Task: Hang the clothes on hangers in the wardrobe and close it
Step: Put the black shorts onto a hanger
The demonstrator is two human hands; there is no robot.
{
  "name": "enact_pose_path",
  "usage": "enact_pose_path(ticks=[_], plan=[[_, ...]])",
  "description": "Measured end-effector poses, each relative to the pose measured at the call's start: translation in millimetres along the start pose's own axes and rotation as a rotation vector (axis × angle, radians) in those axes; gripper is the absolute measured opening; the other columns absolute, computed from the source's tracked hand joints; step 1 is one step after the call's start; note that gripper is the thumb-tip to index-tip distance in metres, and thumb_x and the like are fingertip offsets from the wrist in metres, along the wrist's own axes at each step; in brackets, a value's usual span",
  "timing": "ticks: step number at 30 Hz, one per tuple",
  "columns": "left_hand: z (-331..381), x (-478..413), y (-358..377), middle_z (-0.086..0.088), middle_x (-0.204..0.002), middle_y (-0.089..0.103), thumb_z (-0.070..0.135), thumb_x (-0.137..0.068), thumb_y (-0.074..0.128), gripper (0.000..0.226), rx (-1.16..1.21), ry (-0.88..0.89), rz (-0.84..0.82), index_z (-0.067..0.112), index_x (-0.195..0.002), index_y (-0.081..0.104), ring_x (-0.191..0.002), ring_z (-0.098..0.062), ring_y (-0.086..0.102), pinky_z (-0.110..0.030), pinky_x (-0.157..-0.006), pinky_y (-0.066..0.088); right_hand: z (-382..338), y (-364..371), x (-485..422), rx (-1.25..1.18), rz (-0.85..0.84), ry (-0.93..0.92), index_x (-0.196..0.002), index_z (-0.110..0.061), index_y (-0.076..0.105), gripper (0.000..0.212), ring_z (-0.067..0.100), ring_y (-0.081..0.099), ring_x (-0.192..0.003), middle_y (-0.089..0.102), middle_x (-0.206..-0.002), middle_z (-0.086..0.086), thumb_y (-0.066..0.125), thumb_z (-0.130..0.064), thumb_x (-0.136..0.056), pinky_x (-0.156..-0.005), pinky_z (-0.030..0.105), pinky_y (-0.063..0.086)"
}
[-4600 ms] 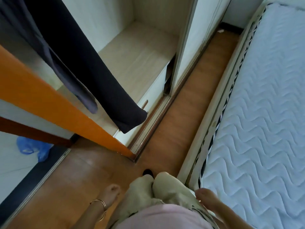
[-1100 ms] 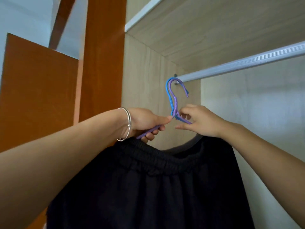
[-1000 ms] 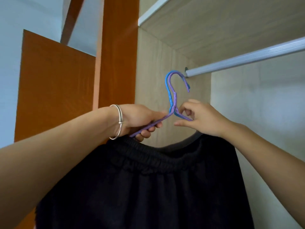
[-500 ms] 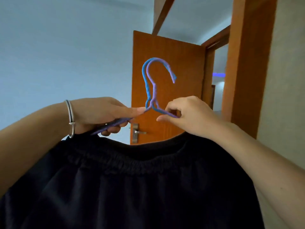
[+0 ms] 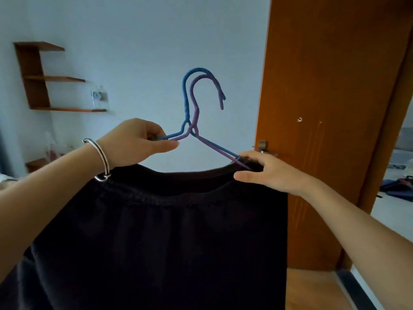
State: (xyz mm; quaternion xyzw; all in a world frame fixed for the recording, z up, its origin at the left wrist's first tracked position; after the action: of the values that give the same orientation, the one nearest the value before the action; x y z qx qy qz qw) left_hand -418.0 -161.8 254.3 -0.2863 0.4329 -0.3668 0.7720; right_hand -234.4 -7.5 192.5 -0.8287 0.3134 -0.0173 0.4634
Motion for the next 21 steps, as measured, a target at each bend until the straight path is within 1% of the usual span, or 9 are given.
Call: enact_pose_path(ticks=[2,4,7,10,13,15,17,18,21], plan=[[-10.1,-9.1,7.0,-0.002,-0.055,0.042,0.042,-0.081,0.060,0.037,-0.039,0.009,-0.004,0.006,-0.077,0.065,-0.051,-0.017,0.036,-0.026,-0.052,0.029,10.2,5.2,-14.9,0.002,0.062,-0.008,-0.097,-0.039,0.053,0.036,0.002,0.052,-0.091,0.056,-0.096,-0.019,0.050,-0.065,-0.072,-0.075,0.018,0.042],[-18.4,-21.0,17.3,-0.005,-0.059,0.047,0.044,-0.082,0.059,0.037,-0.063,0.016,-0.023,0.007,-0.079,0.066,-0.053,-0.018,0.039,-0.027,-0.056,0.032,21.9,12.6,-32.7,0.011,0.121,-0.023,-0.088,-0.032,0.058,0.034,0.009,0.057,-0.082,0.060,-0.082,-0.011,0.048,-0.063,-0.078,-0.067,0.019,0.041],[-32.5,-46.1,36.0,-0.005,-0.059,0.048,0.045,-0.082,0.057,0.038,-0.101,0.009,-0.029,0.008,-0.080,0.066,-0.052,-0.017,0.040,-0.027,-0.055,0.033,45.5,20.6,-64.8,0.122,0.223,-0.047,-0.083,-0.026,0.057,0.036,0.007,0.054,-0.067,0.054,-0.067,-0.012,0.046,-0.060,-0.083,-0.059,0.018,0.036],[-52.3,-81.2,55.2,-0.001,-0.058,0.048,0.046,-0.083,0.057,0.036,-0.118,-0.019,-0.018,0.010,-0.082,0.066,-0.052,-0.015,0.041,-0.024,-0.052,0.033,70.0,16.2,-101.9,0.237,0.359,-0.082,-0.084,-0.021,0.059,0.041,0.009,0.055,-0.066,0.055,-0.066,-0.011,0.046,-0.060,-0.083,-0.058,0.017,0.039],[-75.7,-127.9,82.9,0.002,-0.058,0.049,0.045,-0.084,0.055,0.035,-0.146,-0.032,0.007,0.012,-0.084,0.065,-0.052,-0.012,0.042,-0.023,-0.053,0.033,101.4,7.4,-151.4,0.256,0.456,-0.125,-0.079,-0.021,0.059,0.039,0.012,0.056,-0.065,0.056,-0.065,-0.008,0.050,-0.058,-0.082,-0.059,0.020,0.043],[-91.7,-163.1,104.3,0.005,-0.061,0.052,0.045,-0.086,0.052,0.034,-0.175,-0.030,0.048,0.013,-0.086,0.064,-0.054,-0.012,0.046,-0.024,-0.054,0.037,126.7,1.4,-192.1,0.254,0.491,-0.162,-0.072,-0.023,0.055,0.038,0.009,0.052,-0.058,0.050,-0.057,-0.013,0.051,-0.060,-0.079,-0.053,0.018,0.037],[-110.3,-200.3,126.1,0.007,-0.068,0.059,0.047,-0.087,0.049,0.032,-0.214,-0.036,0.075,0.018,-0.090,0.063,-0.061,-0.014,0.056,-0.028,-0.061,0.045,152.3,-7.8,-237.4,0.296,0.523,-0.205,-0.068,-0.024,0.053,0.045,0.010,0.050,-0.053,0.046,-0.052,-0.016,0.044,-0.068,-0.073,-0.049,0.019,0.031],[-122.1,-218.4,137.7,0.007,-0.071,0.060,0.048,-0.087,0.048,0.029,-0.221,-0.049,0.080,0.022,-0.092,0.061,-0.065,-0.015,0.058,-0.028,-0.063,0.046,166.7,-13.6,-259.4,0.318,0.540,-0.220,-0.066,-0.023,0.054,0.051,0.012,0.051,-0.052,0.047,-0.050,-0.015,0.039,-0.072,-0.069,-0.048,0.020,0.030],[-160.6,-268.5,168.6,0.008,-0.071,0.060,0.058,-0.081,0.050,0.030,-0.191,-0.088,0.056,0.030,-0.088,0.059,-0.065,-0.009,0.055,-0.016,-0.057,0.039,207.0,-27.6,-322.5,0.379,0.591,-0.241,-0.067,-0.019,0.063,0.066,0.017,0.053,-0.050,0.052,-0.048,-0.009,0.032,-0.077,-0.065,-0.049,0.023,0.032]])
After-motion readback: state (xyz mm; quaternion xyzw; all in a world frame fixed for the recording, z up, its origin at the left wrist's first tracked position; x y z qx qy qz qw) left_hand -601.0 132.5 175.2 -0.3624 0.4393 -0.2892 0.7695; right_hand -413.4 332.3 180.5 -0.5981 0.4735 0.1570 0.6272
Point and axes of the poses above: each hand's wrist, its own x-axis away from the middle knuckle, its own y-axis out of the palm, z = x × y, the point moved 6 cm from there along -x, towards the middle knuckle
